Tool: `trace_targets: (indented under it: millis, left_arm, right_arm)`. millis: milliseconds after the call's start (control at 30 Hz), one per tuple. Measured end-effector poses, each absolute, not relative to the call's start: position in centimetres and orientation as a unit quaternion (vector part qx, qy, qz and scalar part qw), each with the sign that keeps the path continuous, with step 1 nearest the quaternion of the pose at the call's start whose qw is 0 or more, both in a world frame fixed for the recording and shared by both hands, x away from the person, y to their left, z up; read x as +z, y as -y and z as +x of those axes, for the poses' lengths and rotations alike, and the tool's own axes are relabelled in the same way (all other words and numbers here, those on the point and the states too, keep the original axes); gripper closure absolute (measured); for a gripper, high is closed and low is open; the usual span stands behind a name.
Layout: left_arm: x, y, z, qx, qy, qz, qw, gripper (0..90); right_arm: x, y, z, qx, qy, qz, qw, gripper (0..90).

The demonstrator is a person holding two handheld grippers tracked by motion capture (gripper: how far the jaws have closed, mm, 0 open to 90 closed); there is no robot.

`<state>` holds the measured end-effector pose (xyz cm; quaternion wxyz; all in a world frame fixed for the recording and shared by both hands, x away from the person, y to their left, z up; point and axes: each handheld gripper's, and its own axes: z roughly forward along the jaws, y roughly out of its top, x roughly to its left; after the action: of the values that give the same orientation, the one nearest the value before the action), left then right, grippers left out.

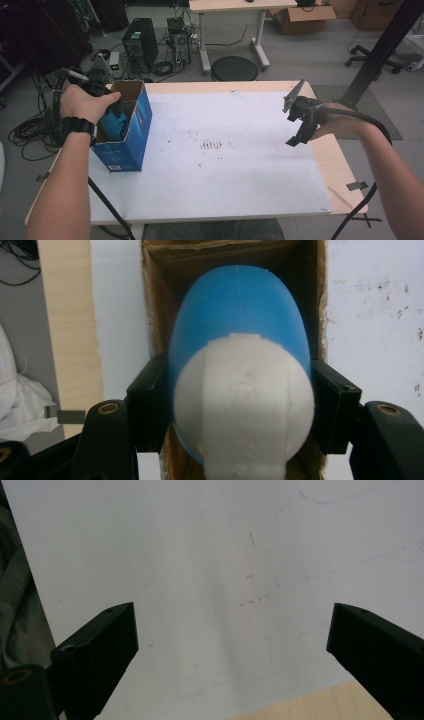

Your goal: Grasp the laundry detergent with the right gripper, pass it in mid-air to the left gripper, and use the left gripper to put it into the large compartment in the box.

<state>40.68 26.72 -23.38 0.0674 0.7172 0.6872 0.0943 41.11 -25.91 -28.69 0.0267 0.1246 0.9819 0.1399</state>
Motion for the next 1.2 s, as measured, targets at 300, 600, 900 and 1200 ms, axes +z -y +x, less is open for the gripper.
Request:
trace_targets:
  millis: [300,600,900,1200]
  left_arm:
    - [-25.1,-26.6,40.9,0.086,-0.687,0.719,0.061,38.1]
    - [-26.3,-26.6,40.9,0.086,-0.687,0.72,0.053,38.1]
    - [-26.9,-26.6,40.8,0.086,-0.685,0.722,0.051,38.1]
    - [-27.3,-26.5,40.6,0.088,-0.683,0.724,0.05,38.0]
  right_arm:
    - [-28.8,25.9,41.1,0.139,-0.982,0.125,0.024,6.1]
    - [-29.0,25.8,41.0,0.141,-0.982,0.126,0.023,6.1]
    - [-29.0,25.6,41.1,0.139,-0.982,0.126,0.023,6.1]
    - [-29.0,25.4,41.0,0.139,-0.982,0.123,0.023,6.2]
